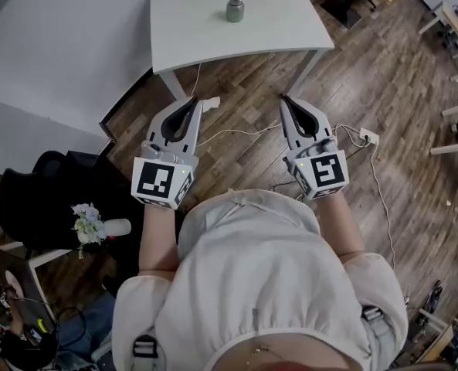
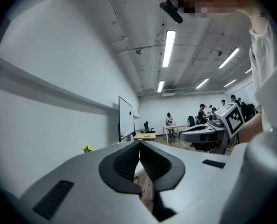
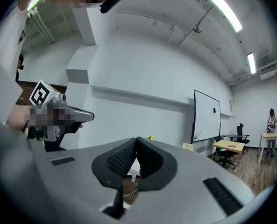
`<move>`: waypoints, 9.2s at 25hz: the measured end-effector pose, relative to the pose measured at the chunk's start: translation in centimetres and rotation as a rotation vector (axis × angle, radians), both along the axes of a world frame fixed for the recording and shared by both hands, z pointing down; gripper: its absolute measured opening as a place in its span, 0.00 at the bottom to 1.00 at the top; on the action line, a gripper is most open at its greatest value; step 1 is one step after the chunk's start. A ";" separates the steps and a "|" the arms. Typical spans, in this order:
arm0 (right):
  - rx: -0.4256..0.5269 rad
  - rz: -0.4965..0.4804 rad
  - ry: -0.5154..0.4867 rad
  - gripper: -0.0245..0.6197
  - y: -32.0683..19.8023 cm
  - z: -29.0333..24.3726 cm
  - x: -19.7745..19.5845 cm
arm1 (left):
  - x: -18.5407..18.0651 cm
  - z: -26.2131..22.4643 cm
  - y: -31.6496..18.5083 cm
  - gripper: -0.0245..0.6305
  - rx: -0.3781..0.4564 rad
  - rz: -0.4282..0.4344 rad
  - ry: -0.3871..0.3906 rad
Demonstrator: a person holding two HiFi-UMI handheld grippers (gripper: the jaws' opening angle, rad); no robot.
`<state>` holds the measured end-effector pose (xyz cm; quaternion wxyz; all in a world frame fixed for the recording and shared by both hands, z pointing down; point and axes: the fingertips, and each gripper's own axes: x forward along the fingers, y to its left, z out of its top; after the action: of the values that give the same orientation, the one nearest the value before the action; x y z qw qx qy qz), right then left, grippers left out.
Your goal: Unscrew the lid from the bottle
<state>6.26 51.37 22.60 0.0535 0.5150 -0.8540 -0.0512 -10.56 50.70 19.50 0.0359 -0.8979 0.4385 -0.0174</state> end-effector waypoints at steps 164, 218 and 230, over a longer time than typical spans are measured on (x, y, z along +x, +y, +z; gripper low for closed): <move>-0.741 -1.187 1.140 0.42 -64.0 24.6 -3.5 | 15.4 32.2 -65.0 0.60 -0.347 0.453 -0.212; -0.886 -0.822 0.803 0.53 -64.6 24.4 -4.1 | 15.2 32.4 -64.8 0.60 -0.366 0.455 -0.223; -1.036 -0.578 0.520 0.43 -65.4 24.6 -3.2 | 15.6 32.2 -65.1 0.60 -0.366 0.453 -0.225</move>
<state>3.04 -14.07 47.20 0.4842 0.1424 -0.8315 0.2323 5.03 -14.44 51.73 -0.0753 -0.9567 0.2101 -0.1870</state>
